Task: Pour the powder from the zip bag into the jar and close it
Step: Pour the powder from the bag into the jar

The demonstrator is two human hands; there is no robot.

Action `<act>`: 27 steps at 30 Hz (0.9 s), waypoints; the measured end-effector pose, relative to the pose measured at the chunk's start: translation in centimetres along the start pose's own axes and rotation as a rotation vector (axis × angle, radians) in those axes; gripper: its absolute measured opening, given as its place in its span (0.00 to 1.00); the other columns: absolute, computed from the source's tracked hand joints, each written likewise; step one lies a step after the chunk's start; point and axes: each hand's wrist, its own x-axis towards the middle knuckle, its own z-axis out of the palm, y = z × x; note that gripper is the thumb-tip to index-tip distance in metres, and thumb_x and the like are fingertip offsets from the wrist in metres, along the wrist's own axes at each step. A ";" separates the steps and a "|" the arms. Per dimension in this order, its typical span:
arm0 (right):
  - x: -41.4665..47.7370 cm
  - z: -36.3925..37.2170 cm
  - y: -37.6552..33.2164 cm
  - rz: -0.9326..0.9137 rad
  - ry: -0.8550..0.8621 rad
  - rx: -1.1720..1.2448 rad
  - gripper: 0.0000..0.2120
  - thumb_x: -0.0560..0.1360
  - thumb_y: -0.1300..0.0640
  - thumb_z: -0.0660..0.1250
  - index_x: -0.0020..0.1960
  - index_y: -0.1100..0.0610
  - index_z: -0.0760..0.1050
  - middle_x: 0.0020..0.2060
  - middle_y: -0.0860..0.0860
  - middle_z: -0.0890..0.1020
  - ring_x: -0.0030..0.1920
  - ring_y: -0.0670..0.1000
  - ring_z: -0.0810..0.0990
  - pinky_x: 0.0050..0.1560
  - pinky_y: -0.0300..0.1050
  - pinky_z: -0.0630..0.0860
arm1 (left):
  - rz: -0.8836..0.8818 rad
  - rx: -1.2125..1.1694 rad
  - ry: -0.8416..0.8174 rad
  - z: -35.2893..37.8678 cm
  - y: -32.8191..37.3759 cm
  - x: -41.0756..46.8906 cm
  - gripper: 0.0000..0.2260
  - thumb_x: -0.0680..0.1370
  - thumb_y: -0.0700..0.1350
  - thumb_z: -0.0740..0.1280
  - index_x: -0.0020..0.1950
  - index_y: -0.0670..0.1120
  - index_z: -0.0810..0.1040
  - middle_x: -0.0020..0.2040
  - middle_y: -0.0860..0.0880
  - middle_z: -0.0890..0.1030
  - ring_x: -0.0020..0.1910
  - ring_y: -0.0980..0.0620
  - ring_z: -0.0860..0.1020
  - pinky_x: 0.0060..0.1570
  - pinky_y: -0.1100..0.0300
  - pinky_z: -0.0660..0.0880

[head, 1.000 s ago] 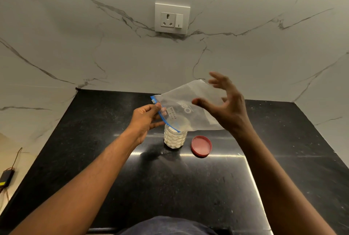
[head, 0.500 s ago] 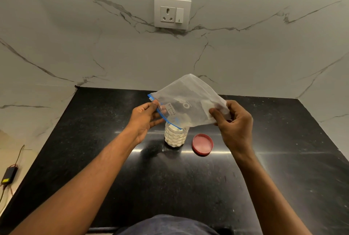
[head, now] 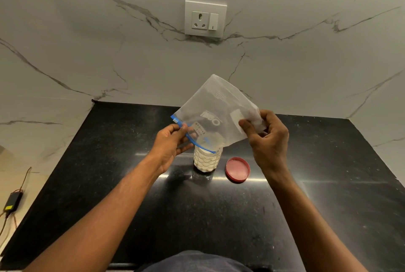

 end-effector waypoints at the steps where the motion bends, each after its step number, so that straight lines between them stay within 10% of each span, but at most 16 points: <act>1: 0.1 0.1 0.0 0.008 -0.023 0.004 0.12 0.76 0.57 0.78 0.56 0.56 0.79 0.46 0.47 0.84 0.43 0.50 0.84 0.41 0.47 0.85 | -0.002 -0.001 0.001 0.0 0.0 -0.1 0.09 0.85 0.46 0.68 0.62 0.44 0.82 0.54 0.46 0.90 0.55 0.47 0.89 0.55 0.50 0.86; 13: 0.7 0.2 2.2 0.245 -0.286 0.242 0.31 0.70 0.61 0.82 0.69 0.53 0.73 0.63 0.53 0.81 0.62 0.52 0.82 0.58 0.47 0.84 | -0.020 -0.016 0.023 -0.1 -0.3 -0.2 0.11 0.85 0.46 0.69 0.66 0.46 0.82 0.57 0.48 0.90 0.59 0.46 0.87 0.61 0.47 0.83; 18: -0.2 1.3 3.5 0.329 -0.136 0.317 0.18 0.74 0.64 0.78 0.62 0.58 0.81 0.55 0.57 0.87 0.55 0.58 0.87 0.55 0.57 0.86 | -0.028 -0.018 0.039 -0.1 -0.3 -0.8 0.10 0.83 0.46 0.72 0.63 0.47 0.84 0.57 0.49 0.90 0.60 0.48 0.86 0.57 0.50 0.83; 27: -0.1 2.1 3.4 0.335 -0.154 0.340 0.24 0.70 0.64 0.81 0.62 0.49 0.79 0.54 0.46 0.87 0.54 0.46 0.86 0.50 0.38 0.84 | 0.033 0.202 0.009 1.0 -0.9 -1.1 0.07 0.80 0.43 0.75 0.57 0.45 0.86 0.50 0.53 0.90 0.56 0.53 0.86 0.53 0.54 0.77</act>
